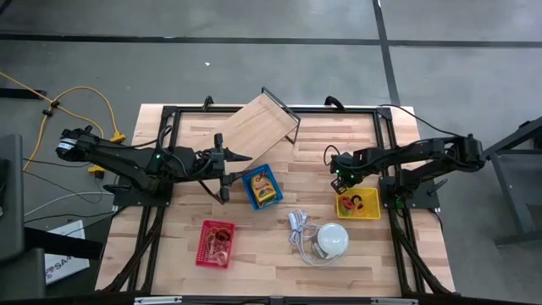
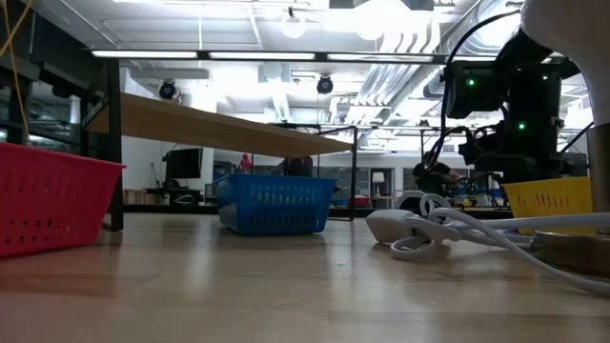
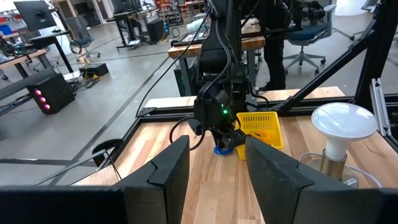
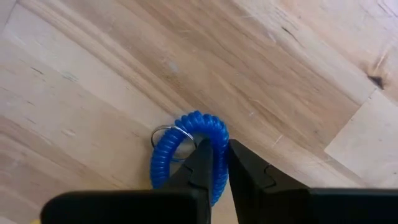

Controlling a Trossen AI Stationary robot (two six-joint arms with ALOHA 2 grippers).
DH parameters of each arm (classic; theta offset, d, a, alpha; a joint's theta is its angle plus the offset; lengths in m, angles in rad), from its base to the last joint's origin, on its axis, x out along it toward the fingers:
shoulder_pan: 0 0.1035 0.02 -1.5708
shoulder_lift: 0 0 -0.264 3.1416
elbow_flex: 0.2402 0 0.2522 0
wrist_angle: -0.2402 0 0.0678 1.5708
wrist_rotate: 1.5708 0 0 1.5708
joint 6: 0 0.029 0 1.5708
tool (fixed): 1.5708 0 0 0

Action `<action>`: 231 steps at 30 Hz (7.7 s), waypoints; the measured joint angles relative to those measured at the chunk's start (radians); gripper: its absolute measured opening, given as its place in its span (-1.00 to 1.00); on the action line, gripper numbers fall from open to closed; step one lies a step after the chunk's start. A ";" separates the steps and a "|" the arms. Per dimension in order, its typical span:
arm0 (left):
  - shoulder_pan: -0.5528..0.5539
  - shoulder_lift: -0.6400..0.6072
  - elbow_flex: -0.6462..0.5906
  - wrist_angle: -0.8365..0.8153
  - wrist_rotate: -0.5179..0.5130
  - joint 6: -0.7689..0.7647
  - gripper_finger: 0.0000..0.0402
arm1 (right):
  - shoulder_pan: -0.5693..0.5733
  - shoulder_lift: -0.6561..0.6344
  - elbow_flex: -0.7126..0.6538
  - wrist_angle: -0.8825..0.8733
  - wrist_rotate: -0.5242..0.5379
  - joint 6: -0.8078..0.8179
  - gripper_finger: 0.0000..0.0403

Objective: Pick & Place Office Desk Supplies
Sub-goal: Put the blue spring keychain into the yellow bin, then put the red bin with sorted rubber bands on the shelf

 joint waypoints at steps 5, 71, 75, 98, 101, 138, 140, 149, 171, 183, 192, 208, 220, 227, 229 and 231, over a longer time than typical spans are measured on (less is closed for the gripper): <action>0.000 0.000 0.000 0.000 0.000 0.000 -0.25 | 0.000 -0.049 -0.007 -0.002 0.020 -0.006 -0.87; 0.000 0.000 0.000 0.000 0.000 0.000 -0.25 | 0.293 -0.463 -0.001 -0.152 -0.227 0.166 -0.74; 0.000 0.000 0.000 0.000 0.000 0.000 -0.25 | 0.293 -0.463 -0.001 -0.152 -0.227 0.166 -0.67; 0.000 0.000 0.000 0.000 0.000 0.000 -0.25 | 0.265 -0.466 -0.001 -0.043 -0.216 0.172 -0.65; 0.000 0.000 0.000 0.000 0.000 0.000 -0.25 | 0.237 -0.467 -0.001 0.005 -0.215 0.144 -0.65; 0.000 0.000 0.000 0.000 0.000 0.000 -0.25 | -0.052 -0.469 -0.001 0.151 0.050 -0.030 -0.65; 0.000 0.000 0.000 0.000 0.000 0.000 -0.25 | -0.052 -0.469 -0.001 0.151 0.050 -0.030 -0.65; 0.000 0.000 0.000 0.000 0.000 0.000 -0.25 | -0.052 -0.469 -0.001 0.151 0.049 -0.030 -0.65; -0.066 0.000 0.000 -0.072 0.002 -0.162 -0.25 | -0.052 -0.469 -0.001 0.151 0.049 -0.029 -0.65; -0.101 0.000 0.000 -0.183 -0.001 -0.193 -0.25 | -0.052 -0.469 -0.001 0.153 0.049 -0.029 -0.65; -0.155 0.000 0.000 -0.245 -0.032 -0.241 -0.25 | -0.052 -0.469 -0.001 0.156 0.049 -0.029 -0.65; -0.349 -0.003 0.000 -0.327 -0.181 -0.333 -0.25 | -0.051 -0.469 -0.001 0.157 0.049 -0.029 -0.65; -0.535 0.092 0.041 -0.344 -0.290 -0.435 -0.25 | -0.051 -0.469 -0.001 0.157 0.049 -0.029 -0.65; -0.619 0.178 0.114 -0.345 -0.290 -0.427 -0.25 | -0.051 -0.469 -0.001 0.157 0.049 -0.029 -0.65; -0.644 0.195 0.127 -0.345 -0.289 -0.428 -0.25 | -0.051 -0.469 -0.001 0.157 0.049 -0.029 -0.65; -0.670 0.210 0.137 -0.347 -0.289 -0.431 -0.25 | -0.051 -0.469 -0.001 0.157 0.049 -0.029 -0.65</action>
